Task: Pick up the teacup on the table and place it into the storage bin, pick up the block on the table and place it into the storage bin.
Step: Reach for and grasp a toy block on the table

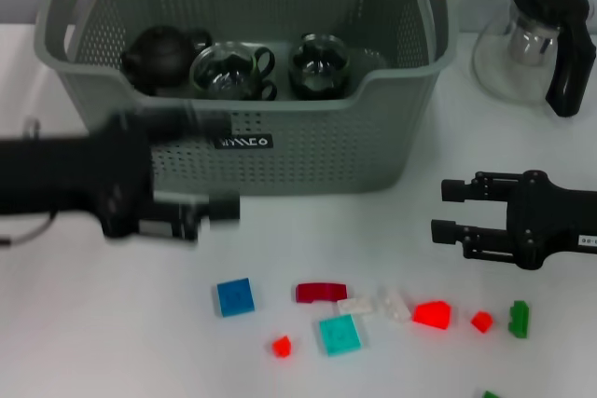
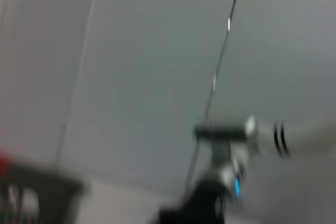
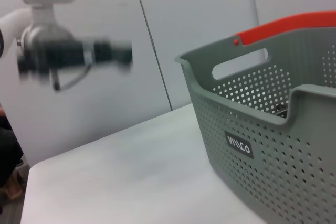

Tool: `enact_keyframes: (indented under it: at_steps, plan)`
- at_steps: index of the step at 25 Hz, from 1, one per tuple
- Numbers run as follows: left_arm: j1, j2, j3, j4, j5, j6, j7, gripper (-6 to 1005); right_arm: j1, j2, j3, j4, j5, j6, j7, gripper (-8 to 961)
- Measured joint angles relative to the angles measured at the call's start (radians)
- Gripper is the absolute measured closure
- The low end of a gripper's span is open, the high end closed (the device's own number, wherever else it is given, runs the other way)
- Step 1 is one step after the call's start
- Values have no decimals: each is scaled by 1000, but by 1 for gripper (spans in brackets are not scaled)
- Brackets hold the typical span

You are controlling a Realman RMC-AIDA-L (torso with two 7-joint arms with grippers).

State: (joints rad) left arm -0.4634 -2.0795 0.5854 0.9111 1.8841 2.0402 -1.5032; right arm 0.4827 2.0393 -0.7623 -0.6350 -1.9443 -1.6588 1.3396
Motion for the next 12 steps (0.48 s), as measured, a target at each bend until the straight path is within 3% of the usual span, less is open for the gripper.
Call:
enact_keyframes:
  at_steps: [6, 8, 9, 12]
  plan:
    - [1, -13, 42, 39, 296, -20, 29, 80, -6, -2, -1, 0, -1, -8, 2, 301]
    - [5, -18, 44, 37, 307, -32, 62, 81, -8, -2, -1, 0, -1, -8, 1, 301]
    - [21, -36, 46, 31, 317, -71, 150, 81, -11, -2, 0, 0, -1, -8, 1, 301]
    - [34, -52, 47, 30, 320, -122, 212, 83, -14, 0, 0, 1, -1, -7, 1, 301]
